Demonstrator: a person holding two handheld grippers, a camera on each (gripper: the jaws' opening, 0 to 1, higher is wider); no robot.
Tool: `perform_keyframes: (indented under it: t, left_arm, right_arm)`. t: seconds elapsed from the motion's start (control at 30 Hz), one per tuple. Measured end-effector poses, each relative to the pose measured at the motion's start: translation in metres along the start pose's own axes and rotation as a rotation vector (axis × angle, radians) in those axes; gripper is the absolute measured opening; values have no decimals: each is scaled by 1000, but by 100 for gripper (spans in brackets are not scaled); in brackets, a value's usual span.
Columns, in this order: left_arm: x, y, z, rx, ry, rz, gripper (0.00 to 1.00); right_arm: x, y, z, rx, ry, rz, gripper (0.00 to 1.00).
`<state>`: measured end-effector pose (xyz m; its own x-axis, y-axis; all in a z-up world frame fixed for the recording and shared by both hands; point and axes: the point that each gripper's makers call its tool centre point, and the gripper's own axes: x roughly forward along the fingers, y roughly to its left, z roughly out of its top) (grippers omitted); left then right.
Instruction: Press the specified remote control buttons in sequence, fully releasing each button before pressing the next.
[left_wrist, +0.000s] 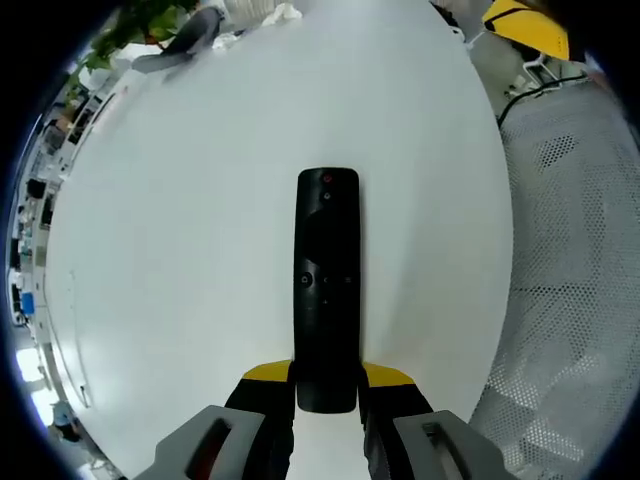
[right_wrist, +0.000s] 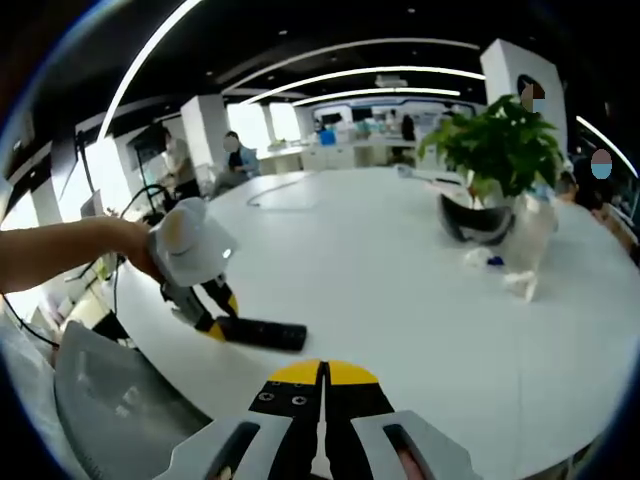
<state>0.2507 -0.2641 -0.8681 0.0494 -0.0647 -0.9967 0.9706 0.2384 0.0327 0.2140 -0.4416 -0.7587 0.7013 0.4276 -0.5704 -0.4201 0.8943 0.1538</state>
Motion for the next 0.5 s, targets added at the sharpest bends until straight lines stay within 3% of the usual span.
perform_keyframes:
  t: [0.3, 0.5]
  left_arm:
    - [0, -11, -3, 11, -7, 2, 23]
    - [-1, -16, -6, -20, -51, 1, 23]
  right_arm:
    - [3, 7, -3, -67, 22, 3, 0]
    - [3, 8, -4, -89, 27, 1, 0]
